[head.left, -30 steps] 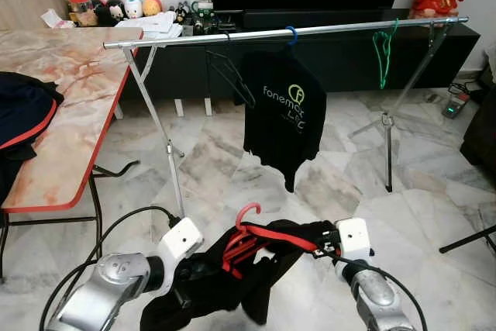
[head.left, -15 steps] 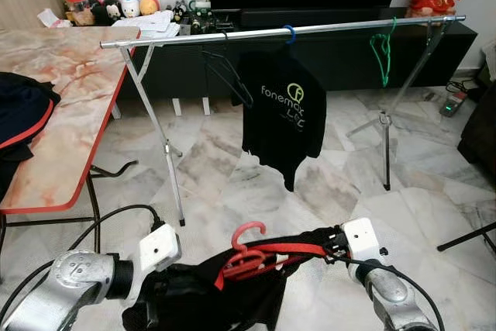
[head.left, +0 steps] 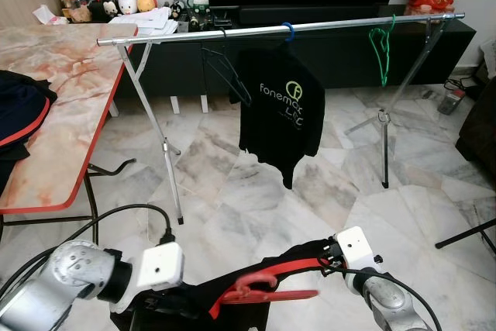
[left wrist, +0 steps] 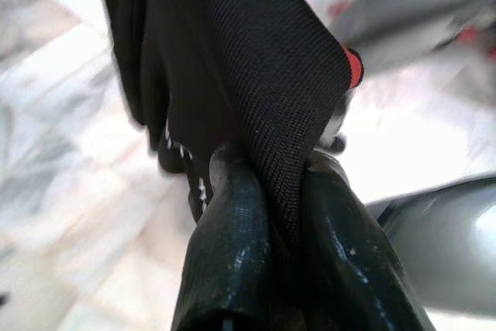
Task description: Hang hanger
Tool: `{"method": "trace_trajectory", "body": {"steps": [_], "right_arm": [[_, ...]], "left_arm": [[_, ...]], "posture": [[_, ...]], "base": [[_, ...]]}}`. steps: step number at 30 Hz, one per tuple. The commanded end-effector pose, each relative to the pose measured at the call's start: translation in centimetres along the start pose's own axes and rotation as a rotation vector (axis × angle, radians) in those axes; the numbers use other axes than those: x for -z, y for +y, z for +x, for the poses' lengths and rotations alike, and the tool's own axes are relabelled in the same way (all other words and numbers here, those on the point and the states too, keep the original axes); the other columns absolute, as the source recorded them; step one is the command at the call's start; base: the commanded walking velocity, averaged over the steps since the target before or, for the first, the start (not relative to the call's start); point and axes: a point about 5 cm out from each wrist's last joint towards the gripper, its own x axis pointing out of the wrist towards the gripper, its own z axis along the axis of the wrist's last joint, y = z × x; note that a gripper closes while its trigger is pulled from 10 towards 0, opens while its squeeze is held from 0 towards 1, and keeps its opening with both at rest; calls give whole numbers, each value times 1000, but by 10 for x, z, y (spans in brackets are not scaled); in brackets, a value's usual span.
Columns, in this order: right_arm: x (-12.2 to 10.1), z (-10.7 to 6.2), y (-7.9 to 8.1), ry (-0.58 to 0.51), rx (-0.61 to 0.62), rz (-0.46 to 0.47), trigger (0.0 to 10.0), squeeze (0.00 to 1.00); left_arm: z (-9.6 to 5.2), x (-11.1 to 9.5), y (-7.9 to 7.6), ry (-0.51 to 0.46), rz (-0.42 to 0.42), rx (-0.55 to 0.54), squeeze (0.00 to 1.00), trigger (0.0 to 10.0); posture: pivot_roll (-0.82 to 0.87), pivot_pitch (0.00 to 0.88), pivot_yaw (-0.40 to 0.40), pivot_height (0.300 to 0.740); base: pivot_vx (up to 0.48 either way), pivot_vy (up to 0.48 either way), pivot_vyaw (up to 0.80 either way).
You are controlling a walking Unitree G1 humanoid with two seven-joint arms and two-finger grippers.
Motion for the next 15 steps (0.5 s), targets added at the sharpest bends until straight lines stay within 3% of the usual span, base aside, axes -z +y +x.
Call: {"method": "trace_trajectory", "body": {"steps": [1,2,3,4,7,8,9,11,15], "right_arm": [[-1,-2,-12,2,41,13,0,0],[-2,-2,-12,0,31,15,0,0],[-4,-1,-9,-14,3,24,4353,0],[-6,0,-6,-31,-30,46,10000,0],[-8,1,-4,-42,-59,67,10000,0],[-8,1,-3,-39,-73,66,10000,776],[-7,1,1,-34,-112,65,10000,1000],[-5,1,12,-16,-242,37,10000,1000],[-2,-1,19,13,-355,7,10000,1000]], "left_arm": [[-4,12,-1,92,13,7,0,10000],[-2,12,-1,85,11,8,0,10000],[-1,9,-2,65,2,10,0,10000],[1,8,-3,58,3,14,0,10000],[1,8,-3,60,6,16,0,10000],[2,8,-3,58,7,18,0,10000],[3,8,-3,57,9,19,0,10000],[5,7,-4,49,8,22,0,10000],[6,7,-3,42,5,22,0,10000]], "posture": [[57,124,-15,740],[53,124,-15,740],[53,124,-15,740],[57,125,-15,740],[56,125,-14,740],[56,126,-14,740],[56,124,-12,740],[55,123,-11,740],[55,123,-9,740]], "base": [[0,0,0],[0,0,0],[0,0,0],[0,0,0],[0,0,0],[0,0,0],[0,0,0],[0,0,0],[0,0,0]]}}
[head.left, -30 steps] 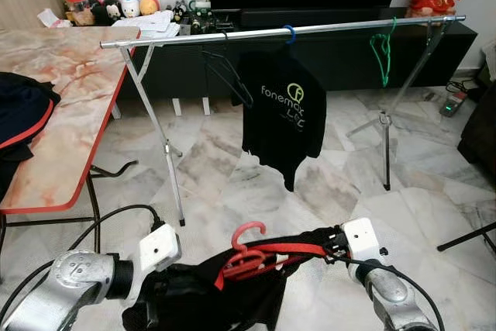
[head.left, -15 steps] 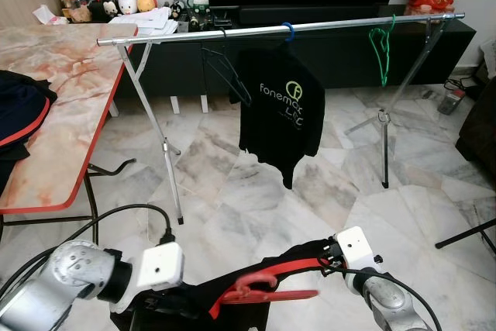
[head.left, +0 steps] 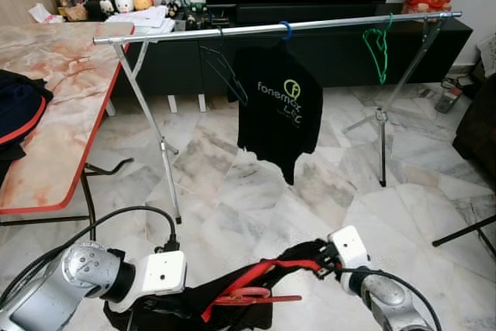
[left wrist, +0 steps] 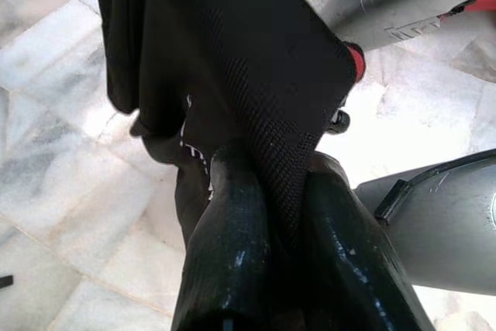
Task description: Hang hanger
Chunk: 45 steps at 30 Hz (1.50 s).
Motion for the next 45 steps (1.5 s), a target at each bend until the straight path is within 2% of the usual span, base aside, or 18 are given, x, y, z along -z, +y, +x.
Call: {"method": "trace_trajectory", "body": {"steps": [1,5,6,7,8,11,14,16,21,22,25,26,27,31,36,40,44,45], "right_arm": [[3,-2,3,25,-71,-15,10000,1000],[2,-3,4,30,-149,-17,10000,1000],[1,-4,5,28,-192,-19,10000,800],[1,-6,5,27,-225,-21,10000,800],[1,-7,4,32,-244,-31,10000,0],[1,-10,1,44,-270,-40,10000,0],[-2,-17,1,29,-400,-37,10000,0],[-6,-18,-2,15,-409,-36,10000,0],[-33,-23,-19,-96,-415,-46,10000,67],[-43,-24,-18,-151,-499,-38,10000,1000],[-54,-25,-16,-195,-571,-37,10000,1000],[-59,-26,-9,-214,-668,-71,10000,984],[-61,-27,-4,-214,-726,-95,10000,0],[-56,-24,13,-151,-855,-182,10000,0],[-43,-17,27,-54,-899,-238,10000,0],[-26,-14,43,60,-952,-342,10000,0],[-20,-11,46,101,-916,-416,10000,0],[-22,-8,45,88,-862,-431,10000,0]], "left_arm": [[1,1,-2,7,3,12,0,10000],[2,0,-2,-7,-5,14,0,10000],[2,0,-2,-7,-6,16,0,10000],[3,0,-2,-8,-7,17,0,10000],[3,0,-3,-11,-9,20,0,10000],[4,-1,-3,-19,-13,28,0,10000],[5,-2,-4,-31,-18,30,0,10000],[6,-2,-3,-28,-18,29,0,10000],[8,2,-2,-5,-26,17,0,10000],[10,7,-1,36,-20,12,0,10000],[11,10,1,61,-27,5,0,10000],[11,10,1,66,-33,2,0,10000],[12,10,2,64,-35,2,0,10000],[12,9,2,76,-36,7,0,10000],[13,5,4,64,-55,3,0,10000],[15,1,7,70,-20,13,0,10000],[16,-4,9,56,-17,10,0,10000],[16,-6,10,48,-14,10,0,10000]], "posture": [[55,123,-9,740],[55,122,-9,740],[54,120,-7,740],[54,120,-7,740],[51,120,-7,740],[52,120,-7,740],[53,119,-7,740],[53,119,-7,740],[49,113,-5,740],[47,112,-6,740],[48,109,-8,740],[49,107,-7,740],[49,107,-7,740],[53,99,-6,740],[65,88,-5,740],[71,75,-3,740],[71,67,-2,740],[71,67,-2,740]], "base": [[0,0,0],[0,0,0],[0,0,0],[0,0,0],[0,0,0],[0,0,0],[0,0,0],[0,0,0],[0,0,0],[0,0,0],[0,0,0],[0,0,0],[0,0,0],[0,0,0],[0,0,0],[0,0,0],[0,0,0],[0,0,0]]}}
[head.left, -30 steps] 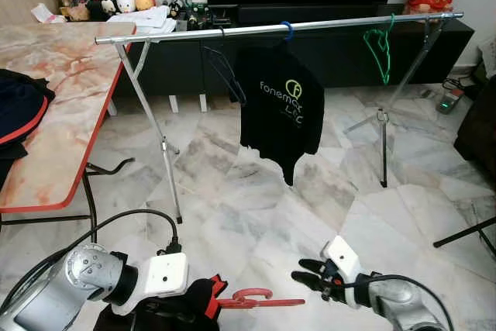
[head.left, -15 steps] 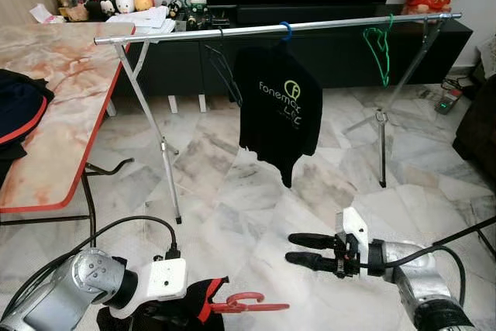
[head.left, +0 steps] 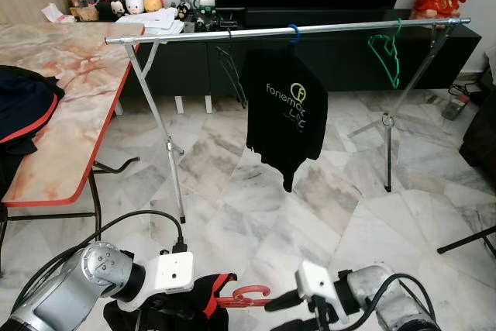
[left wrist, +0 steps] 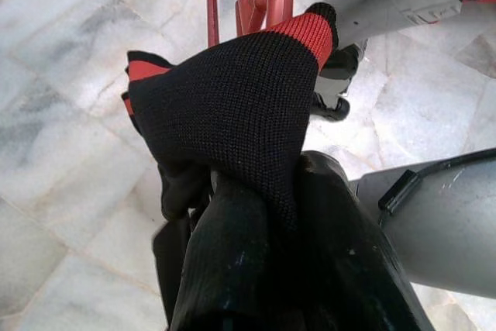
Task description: Hang hanger
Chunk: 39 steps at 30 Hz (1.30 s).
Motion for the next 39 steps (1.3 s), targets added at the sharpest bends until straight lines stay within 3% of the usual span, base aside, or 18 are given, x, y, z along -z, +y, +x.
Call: {"method": "trace_trajectory", "body": {"steps": [1,8,11,17,39], "right_arm": [[-1,2,-5,19,77,-27,10000,0],[-8,8,-13,7,232,-131,10000,0],[-10,9,-12,-52,217,-90,10000,0],[-3,13,-5,-18,140,-90,10000,0],[-3,22,-8,-23,230,-91,10000,0]], "left_arm": [[-2,-9,2,-11,34,4,0,10000],[0,-17,4,-27,45,11,0,10000],[1,-19,4,-34,49,16,0,10000],[2,-24,4,-44,55,22,0,10000],[10,-48,10,-103,102,48,0,10000]], "posture": [[71,67,-2,740],[70,60,-2,740],[71,61,-3,740],[75,80,-12,740],[89,100,-9,740]], "base": [[0,0,0],[0,0,0],[0,0,0],[0,0,0],[0,0,0]]}}
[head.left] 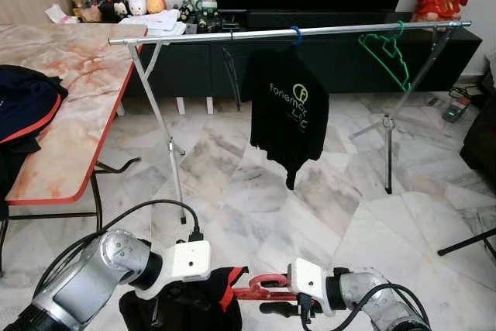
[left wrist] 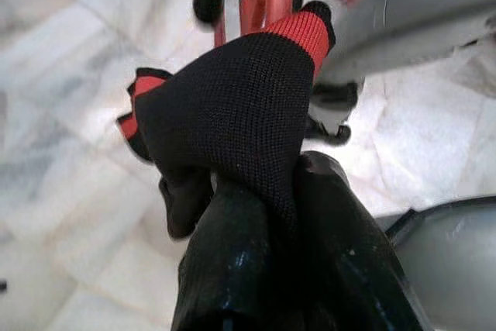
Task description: Hang hanger
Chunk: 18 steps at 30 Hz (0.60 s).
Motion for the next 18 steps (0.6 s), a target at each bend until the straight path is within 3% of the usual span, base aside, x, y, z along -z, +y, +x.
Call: {"method": "trace_trajectory", "body": {"steps": [1,2,3,4,5,12,13,14,15,18], "right_arm": [[-3,6,2,-7,-12,-15,10000,0],[-3,6,2,-10,-17,-9,10000,0],[-3,7,3,-17,-30,1,8667,0],[-3,7,3,-17,-30,1,8667,0],[-3,7,5,-24,-54,14,6353,0],[-3,7,5,-24,-54,14,6353,0],[-3,7,6,-26,-67,14,2667,0],[-9,5,-3,-59,3,20,5255,0],[-11,4,-6,-74,23,26,9373,0],[-15,2,-11,-111,44,43,10000,0]], "left_arm": [[4,-18,0,-47,72,25,0,10000],[4,-18,0,-47,72,24,0,10000],[4,-19,0,-47,74,24,0,10000],[4,-19,0,-47,74,24,0,10000],[4,-19,1,-46,76,23,0,10000],[4,-19,1,-46,76,23,0,10000],[4,-19,1,-46,76,24,0,10000],[4,-18,0,-43,79,31,0,10000],[3,-18,-1,-41,79,33,0,10000],[3,-17,-1,-38,79,36,0,10000]], "posture": [[89,100,-9,740],[89,100,-9,740],[91,102,-8,740],[91,102,-8,740],[91,102,-8,740],[91,102,-8,740],[91,102,-8,740],[94,103,-7,740],[94,103,-7,740],[93,102,-7,740]], "base": [[0,0,0],[0,0,0],[0,0,0],[0,0,0],[0,0,0],[0,0,0],[0,0,0],[0,0,0],[0,0,0],[0,0,0]]}}
